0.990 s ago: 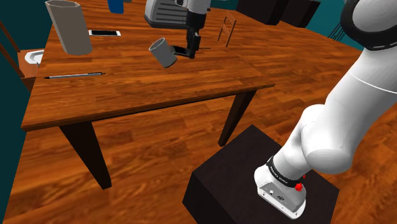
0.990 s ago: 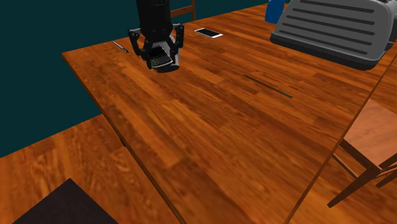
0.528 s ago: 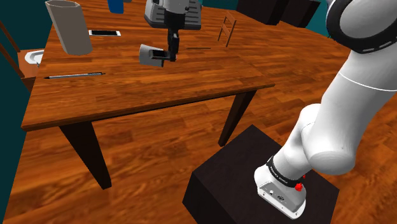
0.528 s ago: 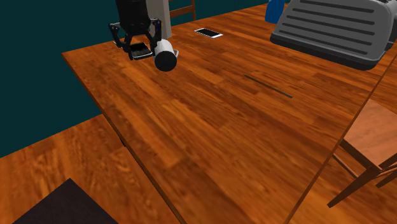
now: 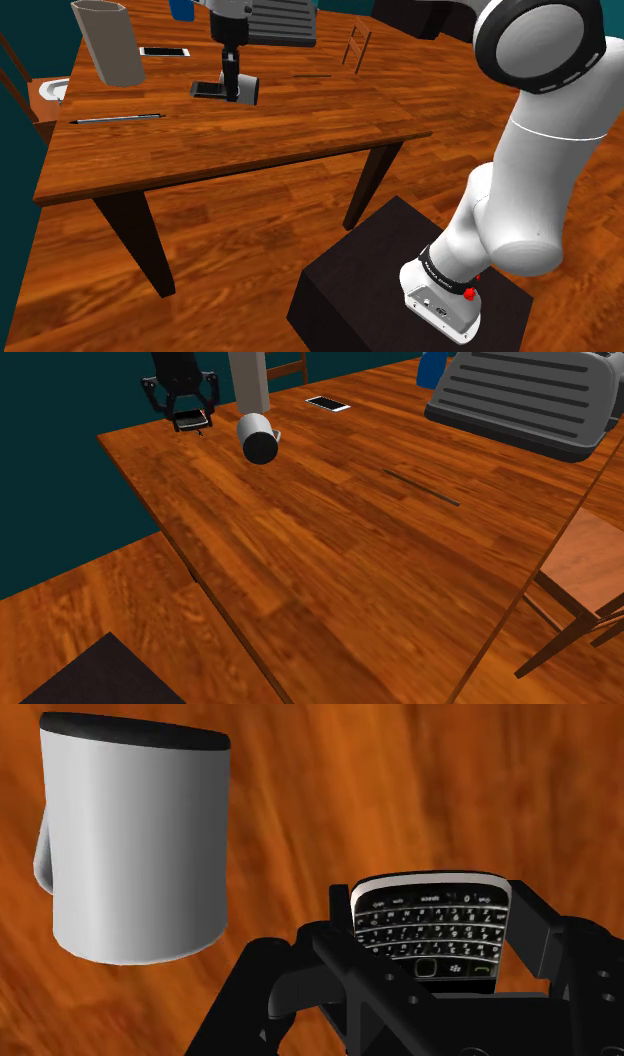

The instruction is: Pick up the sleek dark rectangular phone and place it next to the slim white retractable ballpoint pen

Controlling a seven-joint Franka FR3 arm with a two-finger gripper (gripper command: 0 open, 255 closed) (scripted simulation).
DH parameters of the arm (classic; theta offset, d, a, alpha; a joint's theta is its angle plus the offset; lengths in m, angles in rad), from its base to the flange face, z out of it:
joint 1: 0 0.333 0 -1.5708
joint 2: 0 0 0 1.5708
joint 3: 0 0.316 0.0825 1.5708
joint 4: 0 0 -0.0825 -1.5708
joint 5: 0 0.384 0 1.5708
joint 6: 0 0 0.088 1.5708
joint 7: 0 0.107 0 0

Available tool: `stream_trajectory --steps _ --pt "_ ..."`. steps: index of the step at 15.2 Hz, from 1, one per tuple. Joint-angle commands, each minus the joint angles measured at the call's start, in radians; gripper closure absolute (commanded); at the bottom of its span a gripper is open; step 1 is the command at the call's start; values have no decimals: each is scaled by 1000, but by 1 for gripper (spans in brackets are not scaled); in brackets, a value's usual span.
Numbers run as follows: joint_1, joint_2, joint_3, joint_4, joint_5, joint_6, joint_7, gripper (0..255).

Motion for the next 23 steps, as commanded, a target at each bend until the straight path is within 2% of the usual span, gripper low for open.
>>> stream_trajectory --steps 1,7,8,23 --pt "17 51 12 74 4 -23 33 255" --pt "69 238 45 362 13 -121 132 255" --pt "69 241 46 367 14 -123 133 255" --pt "78 227 47 156 14 74 127 255"
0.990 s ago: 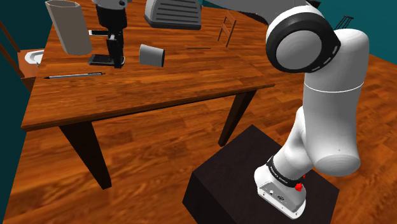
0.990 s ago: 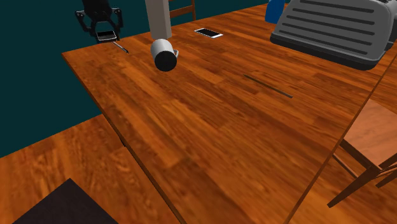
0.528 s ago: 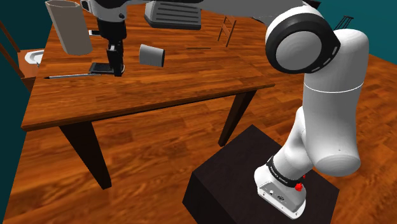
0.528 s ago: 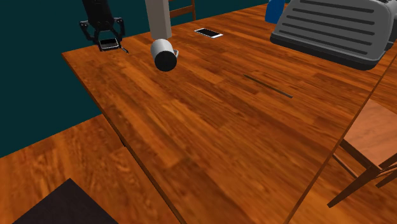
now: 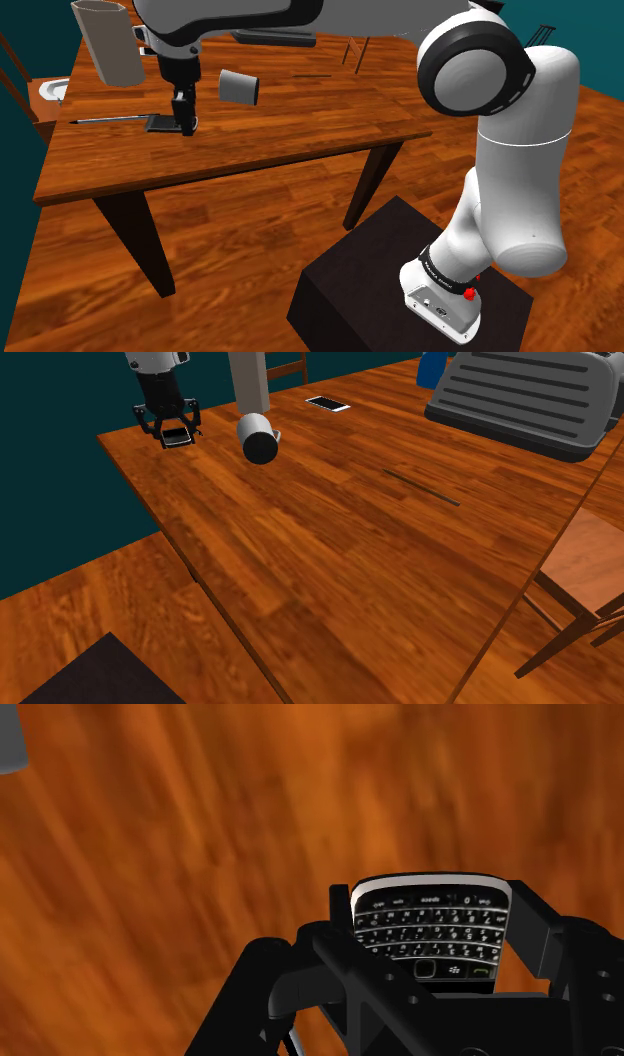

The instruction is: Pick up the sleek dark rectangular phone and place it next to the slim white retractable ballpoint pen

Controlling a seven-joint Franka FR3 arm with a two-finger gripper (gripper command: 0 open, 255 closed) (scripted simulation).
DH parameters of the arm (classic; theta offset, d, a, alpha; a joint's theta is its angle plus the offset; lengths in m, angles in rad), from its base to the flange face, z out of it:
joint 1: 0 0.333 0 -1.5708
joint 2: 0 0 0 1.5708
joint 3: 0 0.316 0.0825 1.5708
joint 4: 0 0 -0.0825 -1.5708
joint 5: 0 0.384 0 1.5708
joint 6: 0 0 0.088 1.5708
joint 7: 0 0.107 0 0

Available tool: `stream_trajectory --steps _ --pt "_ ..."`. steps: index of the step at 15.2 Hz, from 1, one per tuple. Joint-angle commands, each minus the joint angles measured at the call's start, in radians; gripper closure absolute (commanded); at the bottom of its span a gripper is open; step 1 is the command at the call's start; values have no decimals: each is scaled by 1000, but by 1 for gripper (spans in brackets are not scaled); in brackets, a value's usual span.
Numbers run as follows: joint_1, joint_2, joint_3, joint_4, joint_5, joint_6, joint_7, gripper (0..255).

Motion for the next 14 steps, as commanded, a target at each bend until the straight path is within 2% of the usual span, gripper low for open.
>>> stream_trajectory --steps 1,6,7,12,14 --pt "0 -1 0 -7 0 7 -1 255" --pt "0 -1 0 -7 0 6 -1 255" --pt "0 -1 0 -7 0 6 -1 0" --pt "0 -1 0 -7 0 7 -1 0" --pt "-3 -4 -1 55 -1 -59 1 0"
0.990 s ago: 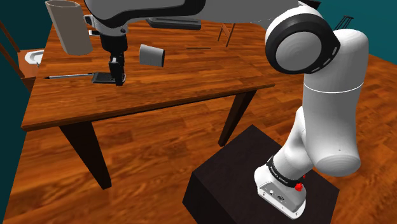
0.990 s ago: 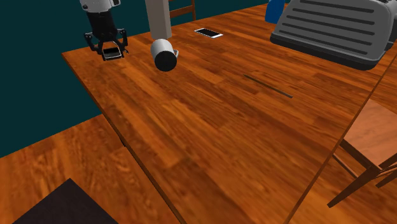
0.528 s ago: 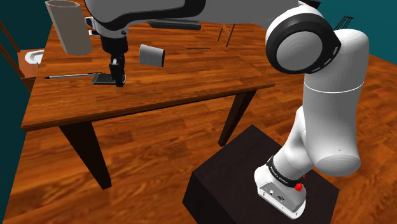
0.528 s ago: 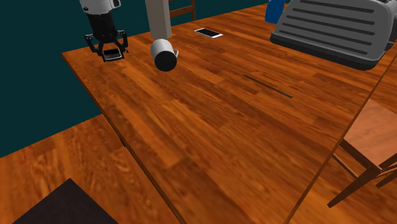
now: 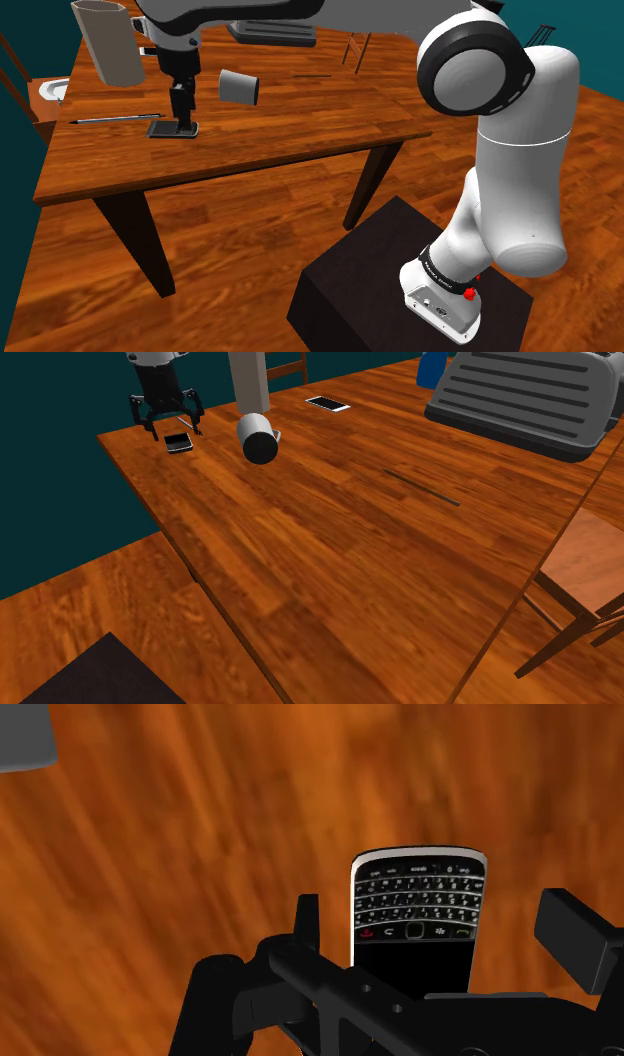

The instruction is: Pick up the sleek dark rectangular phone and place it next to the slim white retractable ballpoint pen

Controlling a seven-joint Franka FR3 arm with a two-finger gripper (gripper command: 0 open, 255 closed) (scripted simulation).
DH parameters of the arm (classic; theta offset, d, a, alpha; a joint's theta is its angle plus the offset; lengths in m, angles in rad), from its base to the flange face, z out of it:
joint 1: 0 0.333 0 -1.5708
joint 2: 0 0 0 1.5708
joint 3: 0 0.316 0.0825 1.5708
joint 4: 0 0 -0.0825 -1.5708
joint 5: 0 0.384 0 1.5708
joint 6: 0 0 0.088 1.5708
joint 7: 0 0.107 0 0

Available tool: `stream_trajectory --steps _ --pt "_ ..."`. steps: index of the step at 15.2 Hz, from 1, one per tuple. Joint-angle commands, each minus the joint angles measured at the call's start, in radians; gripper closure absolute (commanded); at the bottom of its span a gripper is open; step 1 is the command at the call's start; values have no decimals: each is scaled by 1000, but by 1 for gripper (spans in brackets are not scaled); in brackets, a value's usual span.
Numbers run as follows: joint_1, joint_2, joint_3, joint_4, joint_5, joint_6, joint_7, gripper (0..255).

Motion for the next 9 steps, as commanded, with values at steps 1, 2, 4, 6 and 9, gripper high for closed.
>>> stream_trajectory --steps 1,2,4,6,9 --pt "-1 -3 0 56 -1 -60 4 0" --pt "-2 -1 0 86 -1 -87 4 0" --pt "-2 -1 -1 86 -1 -87 4 0" --pt "-2 -1 -1 86 -1 -87 4 0" --pt "-2 -1 -1 86 -1 -87 4 0"
